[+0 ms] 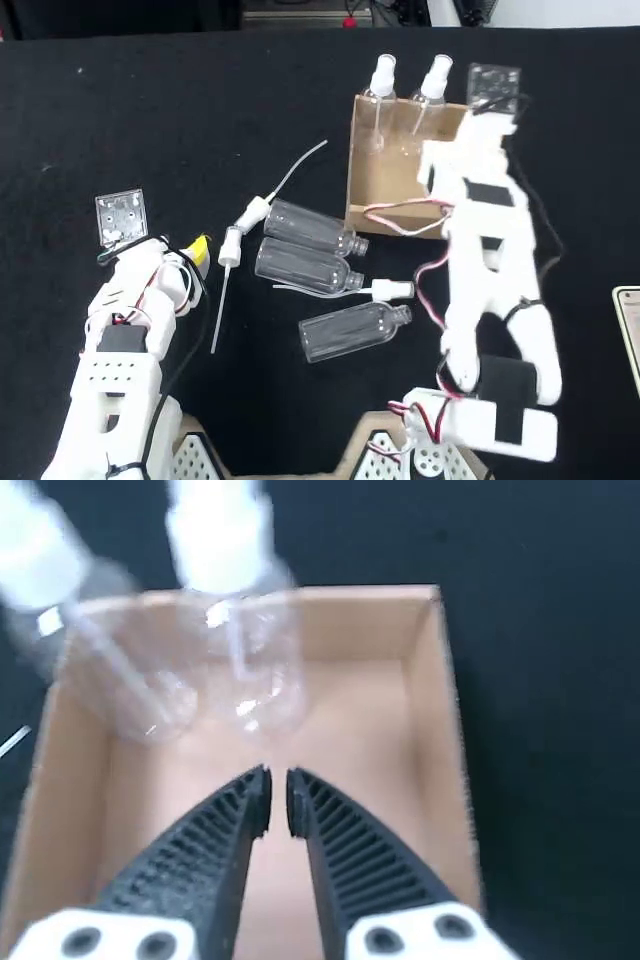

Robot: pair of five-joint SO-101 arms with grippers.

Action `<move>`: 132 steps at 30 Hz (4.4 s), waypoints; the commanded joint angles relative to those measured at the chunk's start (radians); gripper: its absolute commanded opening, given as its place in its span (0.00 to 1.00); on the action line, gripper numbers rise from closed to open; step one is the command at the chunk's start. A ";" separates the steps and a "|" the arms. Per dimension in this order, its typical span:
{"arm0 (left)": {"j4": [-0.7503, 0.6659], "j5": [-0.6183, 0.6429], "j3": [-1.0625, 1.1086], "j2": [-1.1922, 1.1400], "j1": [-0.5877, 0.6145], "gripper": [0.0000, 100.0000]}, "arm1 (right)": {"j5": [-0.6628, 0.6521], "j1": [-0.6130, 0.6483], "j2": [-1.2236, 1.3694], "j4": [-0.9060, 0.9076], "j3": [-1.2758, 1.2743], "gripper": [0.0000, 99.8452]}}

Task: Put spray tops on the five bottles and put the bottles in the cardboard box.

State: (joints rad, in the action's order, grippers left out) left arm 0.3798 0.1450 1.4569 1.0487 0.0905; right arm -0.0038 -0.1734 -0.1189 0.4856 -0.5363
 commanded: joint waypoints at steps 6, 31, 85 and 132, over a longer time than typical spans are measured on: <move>-0.021 -0.003 -0.008 0.008 0.008 0.21 | 0.008 -0.043 0.363 0.031 0.291 0.01; -0.021 -0.003 -0.010 0.008 0.010 0.21 | 0.008 0.035 0.549 -0.285 0.311 0.01; -0.023 0.187 -0.047 0.008 0.337 0.21 | -0.175 0.763 -0.108 0.822 0.157 0.20; -0.023 0.184 -0.047 0.008 0.334 0.21 | -0.417 0.787 0.173 0.629 0.035 0.19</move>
State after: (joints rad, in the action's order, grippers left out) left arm 0.3798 0.3214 1.4569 1.0487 0.4189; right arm -0.4258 0.6168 0.0483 1.1193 -0.5409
